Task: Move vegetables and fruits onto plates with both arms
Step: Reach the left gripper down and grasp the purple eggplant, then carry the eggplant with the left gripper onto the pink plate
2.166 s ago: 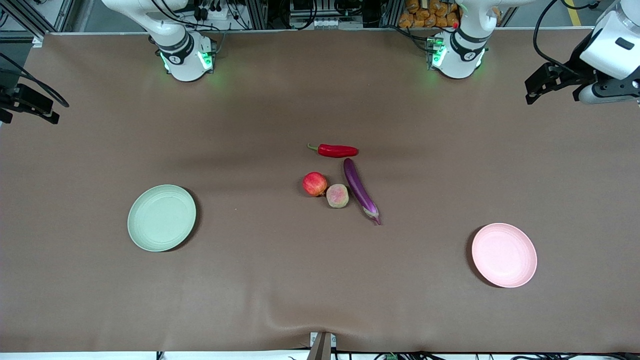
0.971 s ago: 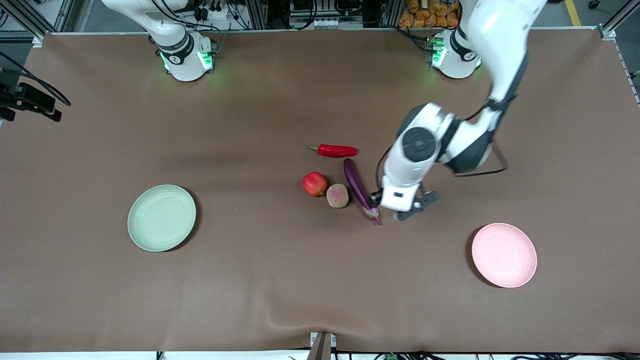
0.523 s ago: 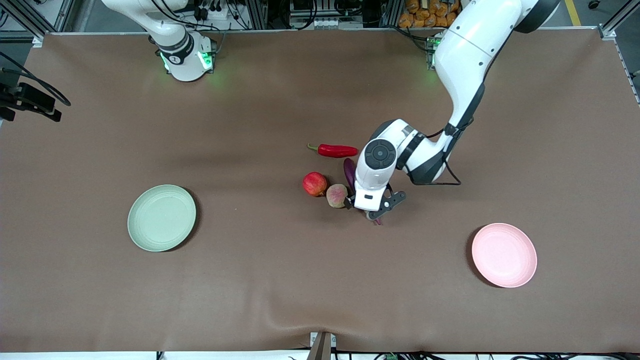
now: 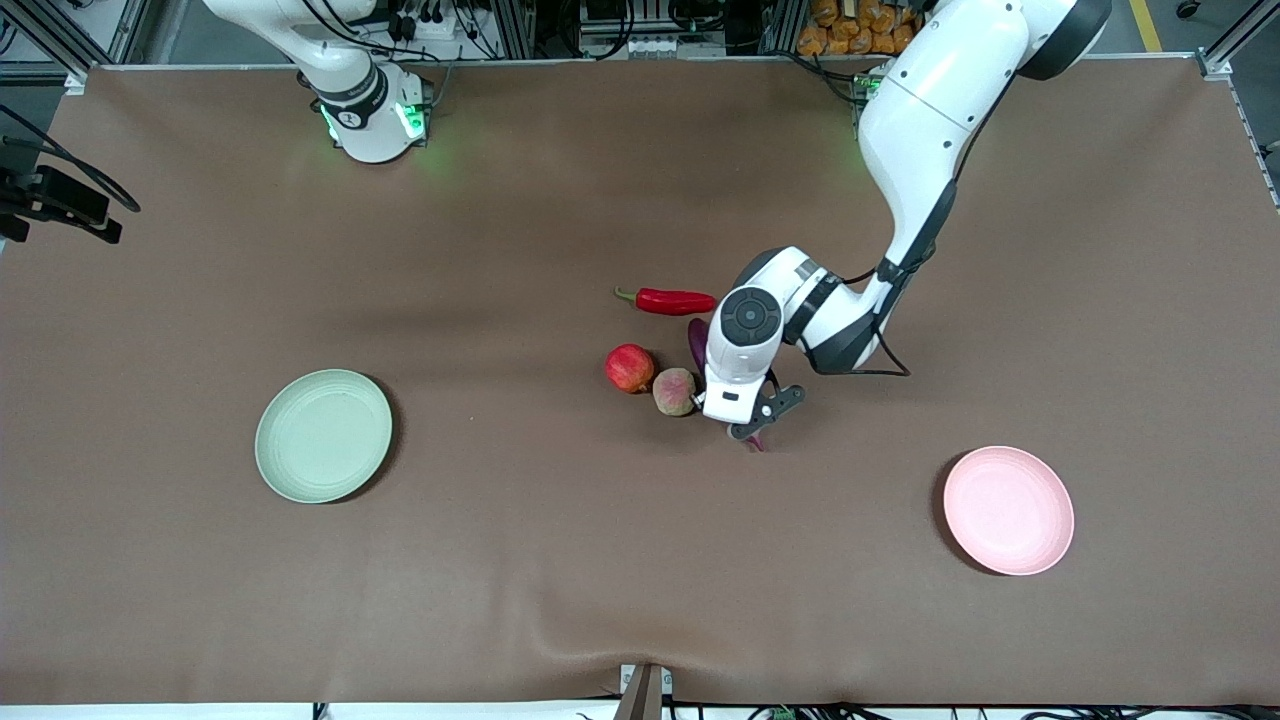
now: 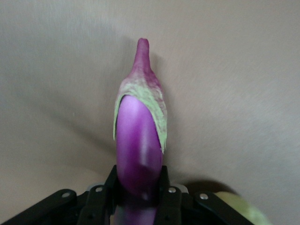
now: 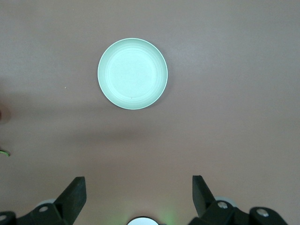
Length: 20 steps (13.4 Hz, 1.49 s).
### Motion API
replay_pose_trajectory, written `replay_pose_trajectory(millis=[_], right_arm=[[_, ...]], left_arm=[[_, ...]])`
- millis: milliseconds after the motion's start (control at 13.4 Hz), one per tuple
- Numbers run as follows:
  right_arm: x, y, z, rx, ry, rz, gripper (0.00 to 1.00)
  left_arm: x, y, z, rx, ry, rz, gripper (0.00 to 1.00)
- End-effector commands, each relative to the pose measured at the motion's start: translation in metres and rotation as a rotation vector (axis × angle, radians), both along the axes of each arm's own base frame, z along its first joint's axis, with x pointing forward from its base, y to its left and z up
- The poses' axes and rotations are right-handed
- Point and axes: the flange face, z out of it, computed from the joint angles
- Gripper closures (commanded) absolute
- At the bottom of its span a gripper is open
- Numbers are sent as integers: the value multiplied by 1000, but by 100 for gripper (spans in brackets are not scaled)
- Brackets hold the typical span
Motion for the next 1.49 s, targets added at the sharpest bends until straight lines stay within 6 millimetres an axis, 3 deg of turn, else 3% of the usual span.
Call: replay_pose_trajectory(millis=[0, 149, 373, 523, 672, 747, 822, 971, 1120, 1270, 1419], right_arm=[[-2, -3, 1, -11, 4, -3, 0], [-2, -3, 0, -9, 5, -3, 0], [-1, -9, -2, -6, 8, -14, 0], [2, -7, -6, -5, 12, -10, 0], [13, 3, -19, 11, 30, 9, 0], [22, 10, -34, 11, 54, 29, 0], [37, 22, -62, -7, 104, 56, 0], [52, 49, -66, -14, 98, 99, 0], [63, 62, -86, -17, 116, 119, 0], [80, 70, -112, -14, 113, 130, 0], [94, 108, -135, -25, 91, 182, 0]], left_arm=[[35, 61, 80, 66, -12, -80, 100], [60, 119, 116, 86, -11, -137, 100], [98, 230, 130, 91, 6, -271, 100], [116, 290, 130, 89, 10, -323, 100], [128, 354, 115, 82, 24, -325, 100], [134, 383, 106, 75, 33, -351, 100], [140, 406, 98, 65, 32, -374, 100], [150, 417, 87, 52, 24, -402, 100], [163, 437, 69, 50, 7, -377, 100], [172, 443, 56, 44, -32, -350, 100], [174, 447, 42, 41, -34, -344, 100]])
